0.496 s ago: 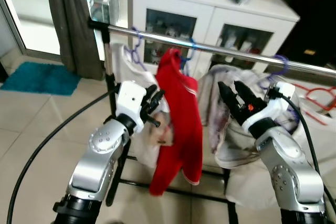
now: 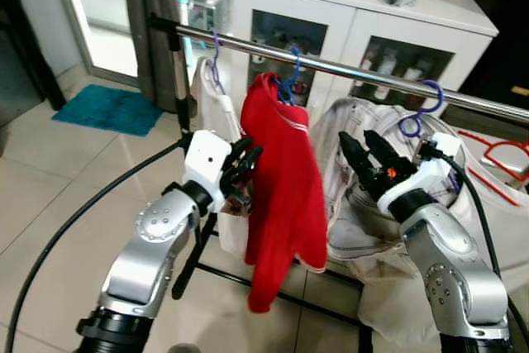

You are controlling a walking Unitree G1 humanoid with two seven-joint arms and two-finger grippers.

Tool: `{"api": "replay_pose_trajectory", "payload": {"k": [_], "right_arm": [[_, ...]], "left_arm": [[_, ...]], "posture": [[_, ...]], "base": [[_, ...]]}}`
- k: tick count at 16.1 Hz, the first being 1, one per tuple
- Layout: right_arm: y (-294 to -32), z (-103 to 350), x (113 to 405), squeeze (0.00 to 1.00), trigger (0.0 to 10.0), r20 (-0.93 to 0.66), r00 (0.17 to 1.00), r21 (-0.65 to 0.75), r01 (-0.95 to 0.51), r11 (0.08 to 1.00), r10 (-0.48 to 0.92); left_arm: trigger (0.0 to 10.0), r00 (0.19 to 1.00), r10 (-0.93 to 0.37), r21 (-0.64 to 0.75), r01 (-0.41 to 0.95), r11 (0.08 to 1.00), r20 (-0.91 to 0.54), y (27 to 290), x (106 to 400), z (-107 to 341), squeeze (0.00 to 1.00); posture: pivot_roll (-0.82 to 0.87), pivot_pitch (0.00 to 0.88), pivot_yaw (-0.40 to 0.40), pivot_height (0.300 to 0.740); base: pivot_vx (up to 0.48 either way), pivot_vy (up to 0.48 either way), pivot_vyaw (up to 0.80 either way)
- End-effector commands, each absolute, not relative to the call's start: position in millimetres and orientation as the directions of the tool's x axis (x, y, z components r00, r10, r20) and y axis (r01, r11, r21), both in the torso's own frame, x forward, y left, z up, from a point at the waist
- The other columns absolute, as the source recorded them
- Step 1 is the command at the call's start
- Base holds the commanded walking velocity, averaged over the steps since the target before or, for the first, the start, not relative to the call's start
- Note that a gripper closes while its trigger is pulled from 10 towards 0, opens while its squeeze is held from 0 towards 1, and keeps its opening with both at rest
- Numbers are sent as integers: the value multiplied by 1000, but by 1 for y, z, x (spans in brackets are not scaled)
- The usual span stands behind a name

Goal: Hang hanger

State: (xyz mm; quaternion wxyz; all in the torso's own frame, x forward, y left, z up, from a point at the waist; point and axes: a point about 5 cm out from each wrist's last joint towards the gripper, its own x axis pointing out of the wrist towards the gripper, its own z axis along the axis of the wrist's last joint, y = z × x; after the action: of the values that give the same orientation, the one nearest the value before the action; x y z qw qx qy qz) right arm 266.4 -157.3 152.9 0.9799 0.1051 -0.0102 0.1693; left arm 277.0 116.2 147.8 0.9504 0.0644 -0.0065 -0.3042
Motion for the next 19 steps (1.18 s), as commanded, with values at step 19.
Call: {"api": "replay_pose_trajectory", "payload": {"k": [19], "right_arm": [[-271, 156, 326, 0, 10000, -275, 951, -153, -190, 970, 143]], "left_arm": [[10000, 418, -905, 108, 906, 409, -78, 82, 264, 164, 0]], "posture": [[-13, 0, -105, 740]], "base": [[0, 0, 0]]}}
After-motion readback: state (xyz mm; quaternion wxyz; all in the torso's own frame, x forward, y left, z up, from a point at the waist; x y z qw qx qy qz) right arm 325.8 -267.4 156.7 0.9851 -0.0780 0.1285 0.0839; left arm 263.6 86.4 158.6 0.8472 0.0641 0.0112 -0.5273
